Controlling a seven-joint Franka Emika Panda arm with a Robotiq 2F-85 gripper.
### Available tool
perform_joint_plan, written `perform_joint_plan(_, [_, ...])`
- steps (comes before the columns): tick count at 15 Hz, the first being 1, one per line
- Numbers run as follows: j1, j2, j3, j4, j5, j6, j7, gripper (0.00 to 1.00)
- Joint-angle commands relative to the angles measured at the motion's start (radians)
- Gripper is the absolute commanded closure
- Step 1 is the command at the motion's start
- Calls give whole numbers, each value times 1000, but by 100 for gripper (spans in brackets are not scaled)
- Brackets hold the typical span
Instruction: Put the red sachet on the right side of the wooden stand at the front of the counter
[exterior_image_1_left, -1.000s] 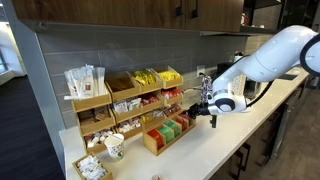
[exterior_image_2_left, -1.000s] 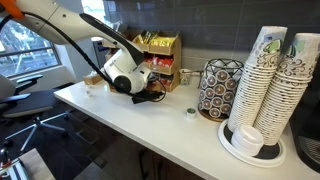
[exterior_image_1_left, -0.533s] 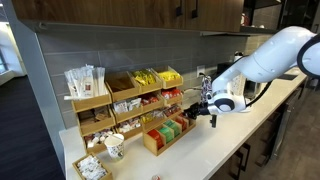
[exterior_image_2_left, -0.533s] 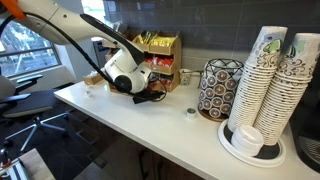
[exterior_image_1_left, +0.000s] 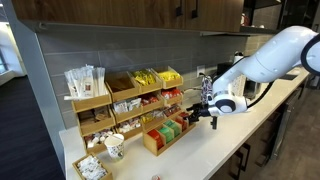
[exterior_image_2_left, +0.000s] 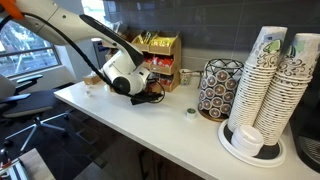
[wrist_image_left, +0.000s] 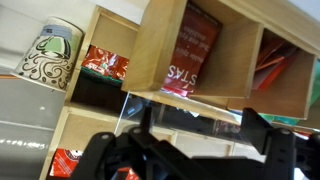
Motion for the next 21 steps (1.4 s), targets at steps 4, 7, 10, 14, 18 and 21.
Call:
perform_joint_plan(4, [-59,-124,60,-97,-93,46,46,0])
perform_joint_plan(7, [-56,-212,86,-158,-280,158,201,0])
perform_joint_plan(10, [-57,-310,124,-241,-520,279,426,0])
perform_joint_plan(14, [-72,-412,174,-370,-843,341,751,0])
perform_joint_plan(18, [-102,-470,187,-443,-1100,276,1083,0])
perform_joint_plan(21, [-120,-521,188,-451,-1277,211,1322,0])
